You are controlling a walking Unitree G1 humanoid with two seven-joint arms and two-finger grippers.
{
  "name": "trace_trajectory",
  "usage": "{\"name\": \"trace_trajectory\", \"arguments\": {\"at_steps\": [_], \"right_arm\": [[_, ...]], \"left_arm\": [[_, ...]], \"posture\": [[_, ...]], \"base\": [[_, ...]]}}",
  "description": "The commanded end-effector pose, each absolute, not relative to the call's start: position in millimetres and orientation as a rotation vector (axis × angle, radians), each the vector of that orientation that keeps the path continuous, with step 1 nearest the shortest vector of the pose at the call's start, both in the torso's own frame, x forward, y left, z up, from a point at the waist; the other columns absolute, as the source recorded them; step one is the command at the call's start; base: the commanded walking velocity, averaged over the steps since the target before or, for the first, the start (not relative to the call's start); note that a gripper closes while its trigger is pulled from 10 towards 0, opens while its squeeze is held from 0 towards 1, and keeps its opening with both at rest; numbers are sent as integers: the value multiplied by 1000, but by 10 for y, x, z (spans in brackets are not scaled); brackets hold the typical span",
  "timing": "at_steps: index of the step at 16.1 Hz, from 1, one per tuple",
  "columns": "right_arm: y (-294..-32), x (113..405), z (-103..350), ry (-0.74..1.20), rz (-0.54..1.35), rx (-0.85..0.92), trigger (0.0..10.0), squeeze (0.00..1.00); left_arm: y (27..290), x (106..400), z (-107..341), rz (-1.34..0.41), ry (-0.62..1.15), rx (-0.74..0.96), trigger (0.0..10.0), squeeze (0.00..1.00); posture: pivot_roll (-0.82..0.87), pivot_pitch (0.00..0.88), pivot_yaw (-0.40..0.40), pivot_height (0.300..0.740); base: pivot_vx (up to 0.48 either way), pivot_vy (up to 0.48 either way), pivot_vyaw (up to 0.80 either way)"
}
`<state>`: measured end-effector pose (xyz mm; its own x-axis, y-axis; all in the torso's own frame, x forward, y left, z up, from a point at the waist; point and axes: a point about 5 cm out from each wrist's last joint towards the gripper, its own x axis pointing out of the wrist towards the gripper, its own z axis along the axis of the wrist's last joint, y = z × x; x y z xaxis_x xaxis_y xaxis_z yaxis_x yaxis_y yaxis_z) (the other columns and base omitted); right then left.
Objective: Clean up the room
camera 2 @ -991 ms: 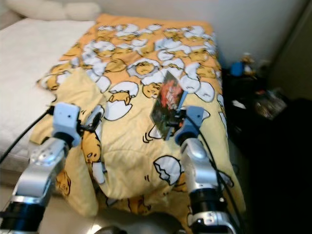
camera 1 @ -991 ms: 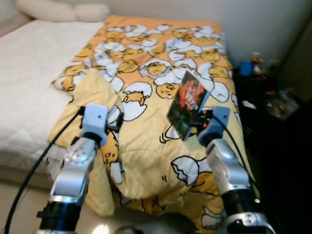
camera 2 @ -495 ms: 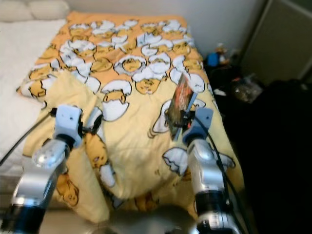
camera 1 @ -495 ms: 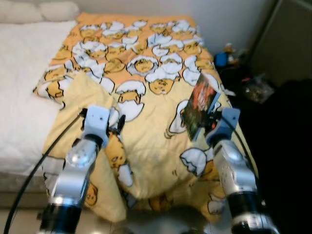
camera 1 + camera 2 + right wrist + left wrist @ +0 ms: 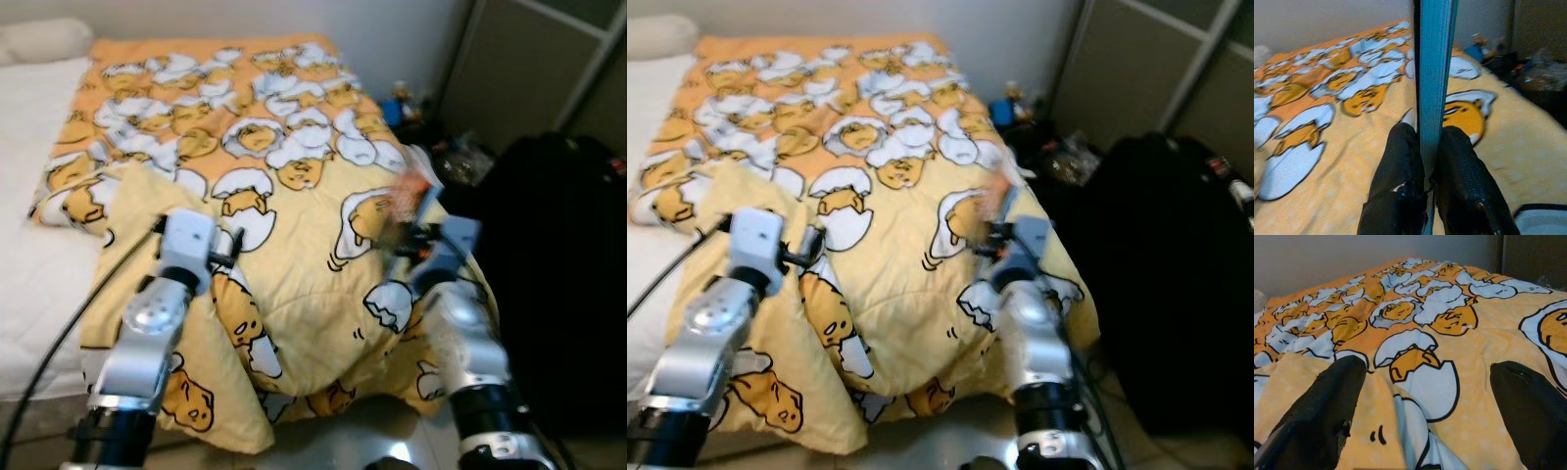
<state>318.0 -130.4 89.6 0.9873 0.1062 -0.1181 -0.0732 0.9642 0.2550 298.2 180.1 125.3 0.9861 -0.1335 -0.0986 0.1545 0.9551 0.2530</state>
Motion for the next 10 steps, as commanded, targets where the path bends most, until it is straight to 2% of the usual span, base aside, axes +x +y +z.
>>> {"name": "trace_trajectory", "arguments": {"at_steps": [1, 10], "right_arm": [[-1320, 3224, 1020, 74, 96, 242, 10000, 0], [-1319, 3231, 1019, 73, 95, 241, 10000, 0]], "left_arm": [[1767, 2975, 1236, -162, 84, 264, 10000, 0], [1765, 2981, 1233, -164, 85, 265, 10000, 0]], "posture": [[-24, 0, 10, 740], [-24, 0, 10, 740]], "base": [[0, 416, 0], [0, 439, 0]]}}
